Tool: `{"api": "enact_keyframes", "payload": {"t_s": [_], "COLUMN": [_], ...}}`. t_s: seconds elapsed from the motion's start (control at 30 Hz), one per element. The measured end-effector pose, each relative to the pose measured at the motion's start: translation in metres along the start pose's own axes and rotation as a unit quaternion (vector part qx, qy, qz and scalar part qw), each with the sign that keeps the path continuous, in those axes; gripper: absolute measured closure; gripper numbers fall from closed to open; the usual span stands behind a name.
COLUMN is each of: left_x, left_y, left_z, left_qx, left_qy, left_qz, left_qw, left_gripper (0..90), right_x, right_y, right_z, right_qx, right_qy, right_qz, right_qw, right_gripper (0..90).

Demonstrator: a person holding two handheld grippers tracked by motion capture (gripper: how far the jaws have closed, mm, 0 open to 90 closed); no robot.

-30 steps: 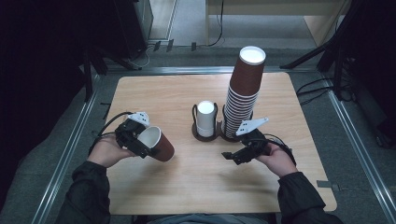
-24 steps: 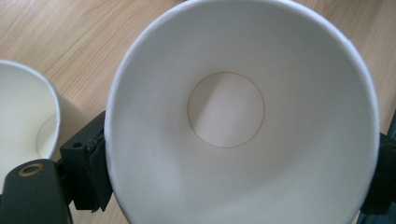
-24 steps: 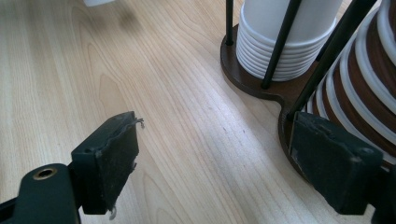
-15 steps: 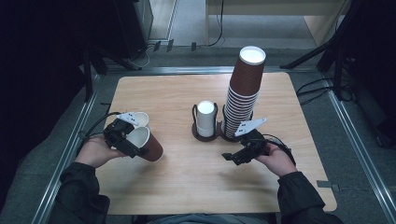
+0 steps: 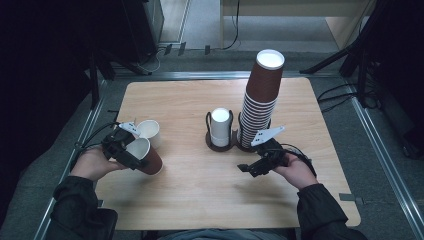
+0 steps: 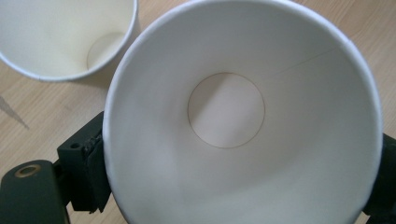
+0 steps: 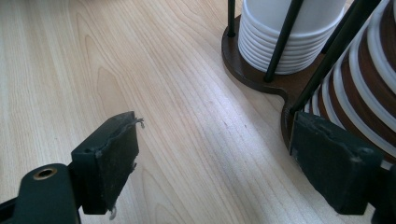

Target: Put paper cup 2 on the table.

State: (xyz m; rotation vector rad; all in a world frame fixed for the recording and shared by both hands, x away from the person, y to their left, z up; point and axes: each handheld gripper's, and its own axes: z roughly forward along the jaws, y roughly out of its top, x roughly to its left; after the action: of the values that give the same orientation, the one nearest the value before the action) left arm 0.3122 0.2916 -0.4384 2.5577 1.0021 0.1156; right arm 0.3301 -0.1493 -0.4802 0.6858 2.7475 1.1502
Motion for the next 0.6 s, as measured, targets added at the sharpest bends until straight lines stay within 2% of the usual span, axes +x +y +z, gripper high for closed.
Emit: {"api": "enact_keyframes", "payload": {"t_s": [0.1,0.27,0.4,0.6], "left_x": [0.002,0.005,0.006,0.007], "left_y": [-0.002,-0.003,-0.003,-0.004], "left_z": [0.003,0.008,0.012,0.014], "left_qx": [0.011,0.009,0.013,0.004], "left_qy": [0.010,0.013,0.015,0.015], "left_qz": [-0.008,-0.019,-0.020,-0.019], "left_qw": [0.9999,0.9997,0.9996,0.9997], "left_gripper": [8.2,7.8,7.5,6.8], "right_x": [0.000,0.000,0.001,0.001], "right_y": [0.000,0.000,0.000,0.001], "right_z": [0.000,0.001,0.001,0.001], "right_qx": [0.000,0.002,0.002,0.002], "right_qy": [0.000,0.001,0.001,0.002], "right_qz": [0.000,0.000,0.000,-0.001], "right_qw": [1.0000,1.0000,1.0000,1.0000], "right_gripper": [16.1,16.1,16.1,16.1]}}
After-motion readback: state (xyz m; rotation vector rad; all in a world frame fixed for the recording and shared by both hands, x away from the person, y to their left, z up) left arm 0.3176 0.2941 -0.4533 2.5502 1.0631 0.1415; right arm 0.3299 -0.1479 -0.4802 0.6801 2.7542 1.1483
